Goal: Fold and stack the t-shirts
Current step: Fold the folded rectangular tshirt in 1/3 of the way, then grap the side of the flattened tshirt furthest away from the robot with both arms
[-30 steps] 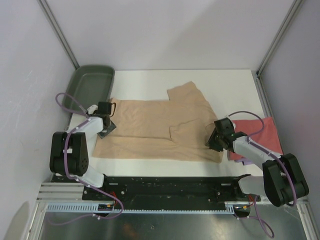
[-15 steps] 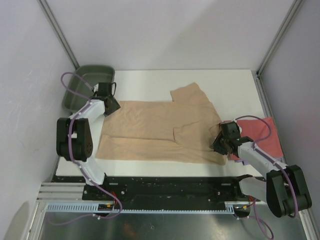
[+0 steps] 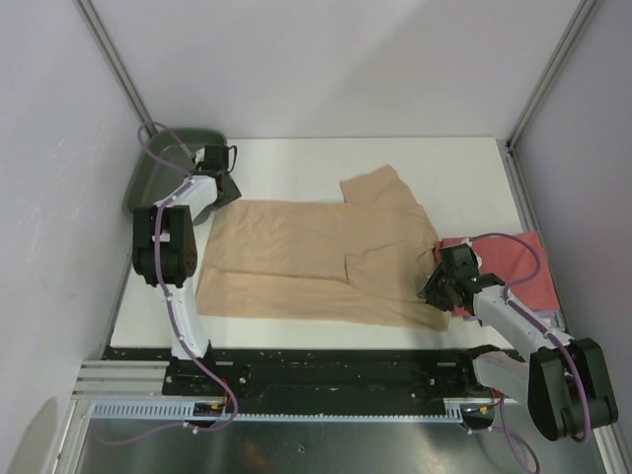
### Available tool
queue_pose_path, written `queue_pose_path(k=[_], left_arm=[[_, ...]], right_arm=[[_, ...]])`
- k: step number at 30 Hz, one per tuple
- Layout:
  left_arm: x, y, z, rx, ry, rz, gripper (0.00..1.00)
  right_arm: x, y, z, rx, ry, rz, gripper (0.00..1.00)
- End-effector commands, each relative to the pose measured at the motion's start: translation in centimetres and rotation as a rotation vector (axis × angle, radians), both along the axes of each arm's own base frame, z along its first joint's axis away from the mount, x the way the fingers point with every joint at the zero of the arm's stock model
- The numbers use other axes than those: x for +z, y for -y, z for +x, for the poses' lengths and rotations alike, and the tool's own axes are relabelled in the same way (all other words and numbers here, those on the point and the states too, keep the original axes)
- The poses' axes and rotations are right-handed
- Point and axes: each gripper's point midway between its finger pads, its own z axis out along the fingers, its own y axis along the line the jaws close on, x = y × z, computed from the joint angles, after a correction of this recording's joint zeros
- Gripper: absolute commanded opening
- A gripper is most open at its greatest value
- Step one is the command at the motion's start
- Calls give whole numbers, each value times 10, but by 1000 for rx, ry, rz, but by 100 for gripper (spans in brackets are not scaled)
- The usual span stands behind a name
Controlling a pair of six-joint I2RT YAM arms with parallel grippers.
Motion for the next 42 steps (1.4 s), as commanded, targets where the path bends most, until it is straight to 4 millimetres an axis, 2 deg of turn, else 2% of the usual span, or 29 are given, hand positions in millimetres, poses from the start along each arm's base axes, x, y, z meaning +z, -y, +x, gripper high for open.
queue_pose_path(k=[1,5,11,28,42], left_arm=[[13,-12,25,-3,34,96,49],[15,-17,37,1,24,126,48],[9,-21,45,31,-24,140,46],[-7,-23,42,78,-118,131,44],[-20,-15,45,91,-166,82,39]], right_arm=[[-14,10,-26,-7,-101,-38,35],[-14,10,-27,-7,-102,-36,35],[-13,9,-26,-7,-98,-30,35],[-9,6,-21,3,-74,-10,35],[-6,1,-18,22,-64,21,35]])
